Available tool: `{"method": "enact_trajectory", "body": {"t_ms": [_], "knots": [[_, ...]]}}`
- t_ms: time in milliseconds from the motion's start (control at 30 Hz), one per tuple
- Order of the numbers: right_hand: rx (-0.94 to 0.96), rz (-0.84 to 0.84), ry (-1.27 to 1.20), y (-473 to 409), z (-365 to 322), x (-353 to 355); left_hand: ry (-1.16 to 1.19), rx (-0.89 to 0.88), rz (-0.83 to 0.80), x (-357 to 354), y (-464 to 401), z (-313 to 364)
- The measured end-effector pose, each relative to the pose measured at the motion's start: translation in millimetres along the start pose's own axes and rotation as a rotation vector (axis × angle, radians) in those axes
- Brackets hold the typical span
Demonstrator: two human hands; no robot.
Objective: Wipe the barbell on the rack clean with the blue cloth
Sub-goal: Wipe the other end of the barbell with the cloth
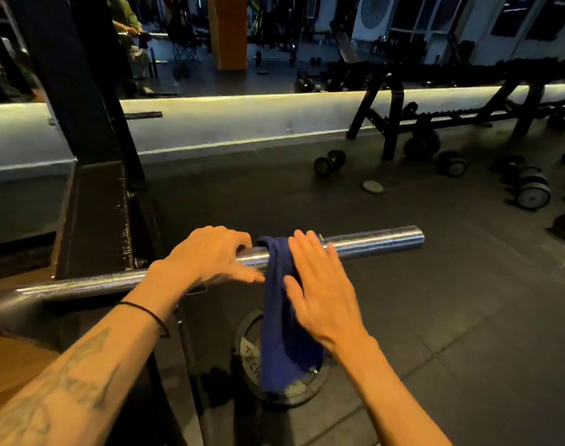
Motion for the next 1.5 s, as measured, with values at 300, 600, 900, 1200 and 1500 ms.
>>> {"method": "enact_trajectory", "body": {"t_ms": [300,600,900,1200,1500], "knots": [[-0.363,0.11,-0.004,8,62,10,-0.051,0.013,-0.017,-2,1,9],[-0.018,0.051,0.022,6,4,-4,-0.403,0.038,0.272,-29,29,51],[-0.402,0.176,-0.045,5,39,0,-0.32,0.125,0.344,-23,16,43],[-0.066,0.092,0.07,8,29,-2,-0.209,0.131,0.143,-16,-1,30],[-0.318,0.181,-0.109,12,29,4,-0.217,0.089,0.306,-13,5,39]]}}
Point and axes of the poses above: each hand's wrist, its own y-axis away from the middle knuckle, its own x-axis out of the back of the hand, z = x × y, the point moved 7 cm from there along -y, towards the middle knuckle, and after that the axes turned 11 degrees about y, right-handed, at the moved point
